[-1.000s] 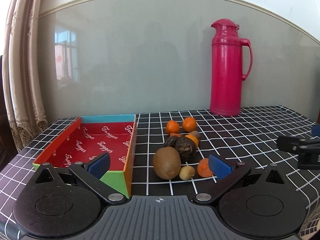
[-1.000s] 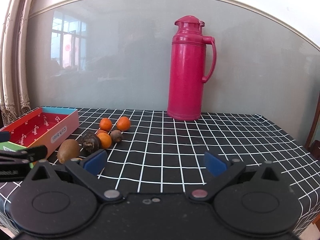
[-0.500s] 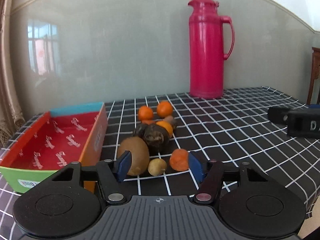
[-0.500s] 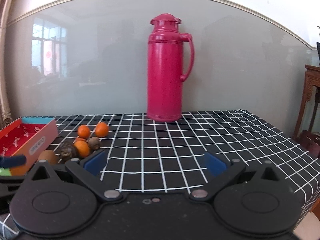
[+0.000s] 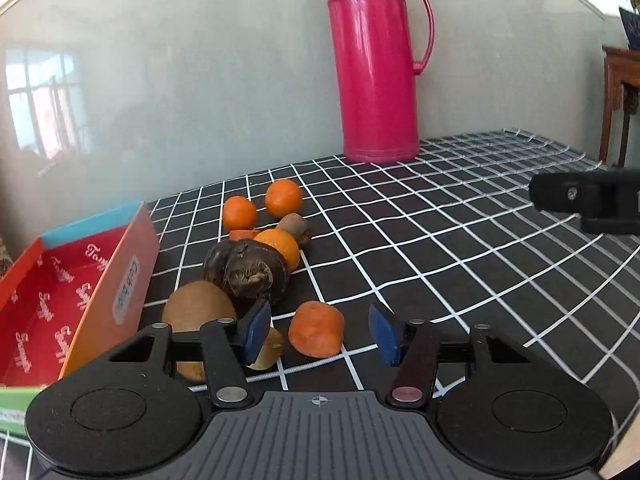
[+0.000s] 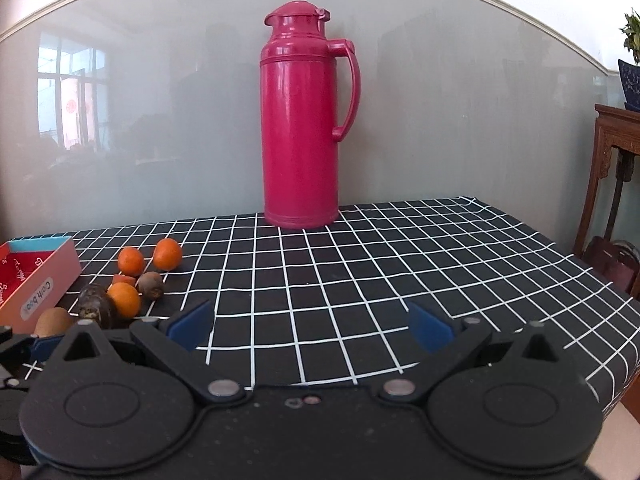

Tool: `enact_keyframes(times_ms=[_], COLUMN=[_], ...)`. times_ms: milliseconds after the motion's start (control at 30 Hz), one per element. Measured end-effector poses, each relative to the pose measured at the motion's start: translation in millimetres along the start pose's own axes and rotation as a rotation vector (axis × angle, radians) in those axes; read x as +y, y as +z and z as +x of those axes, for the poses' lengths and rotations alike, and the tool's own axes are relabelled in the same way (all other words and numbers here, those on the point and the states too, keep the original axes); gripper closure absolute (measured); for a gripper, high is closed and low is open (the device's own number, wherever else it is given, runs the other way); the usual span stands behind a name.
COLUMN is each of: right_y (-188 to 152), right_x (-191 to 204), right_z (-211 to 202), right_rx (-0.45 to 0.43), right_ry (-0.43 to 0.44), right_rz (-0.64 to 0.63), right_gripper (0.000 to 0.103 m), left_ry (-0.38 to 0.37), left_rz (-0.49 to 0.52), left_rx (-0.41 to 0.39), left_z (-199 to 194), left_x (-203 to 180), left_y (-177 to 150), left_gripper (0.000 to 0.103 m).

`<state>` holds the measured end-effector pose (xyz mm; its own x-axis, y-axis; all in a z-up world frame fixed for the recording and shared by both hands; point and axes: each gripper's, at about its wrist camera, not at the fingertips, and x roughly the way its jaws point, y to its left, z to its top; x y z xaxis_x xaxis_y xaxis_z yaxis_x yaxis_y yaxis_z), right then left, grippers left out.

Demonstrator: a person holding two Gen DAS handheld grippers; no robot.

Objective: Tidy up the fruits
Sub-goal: 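Reach the left tool to the orange carrot chunk and close on it, then carry the carrot chunk into the red box and open the left tool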

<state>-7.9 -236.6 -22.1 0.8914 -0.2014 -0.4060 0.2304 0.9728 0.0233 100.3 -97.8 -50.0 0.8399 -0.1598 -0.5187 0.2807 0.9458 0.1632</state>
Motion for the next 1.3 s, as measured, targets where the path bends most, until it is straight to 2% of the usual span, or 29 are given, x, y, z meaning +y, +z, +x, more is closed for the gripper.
enact_keyframes(times_ms=[100,167,300,500,533,800,1067,1300], right_y=[0,1,0,0,0,-1,-3,-5], right_x=[-1,0,3,2,2,4,24,53], right_z=[2,3,3,3,3,5,7,9], right_rx=[0.003,0.003,0.0,0.0,0.0,0.011,0.023,0.03], right_ry=[0.009,0.013,0.016,0.018,0.018,0.011,0.028,0.062], right_rz=[0.018,0.017,0.011,0.014,0.013,0.009,-0.027,-0.073], right_gripper=[0.0,0.0,0.0,0.0,0.0,0.0,0.0,0.0], left_ry=[-0.013,-0.044,-0.046,-0.043,-0.04,-0.036,0.055,0.163], left_rz=[0.018,0.005,-0.015,-0.038,-0.039,-0.086,-0.148,-0.227], left_rx=[0.02,0.04,0.085,0.065,0.06,-0.027,-0.123,-0.11], left_z=[6,7,11,13,12,-14,-51,-58], left_x=[-1,-2,3,5,5,25,77,137], left_y=[6,8,2,-1,-1,4,9,-2], left_gripper=[0.047,0.057,0.066,0.066,0.072,0.072,0.072,0.072])
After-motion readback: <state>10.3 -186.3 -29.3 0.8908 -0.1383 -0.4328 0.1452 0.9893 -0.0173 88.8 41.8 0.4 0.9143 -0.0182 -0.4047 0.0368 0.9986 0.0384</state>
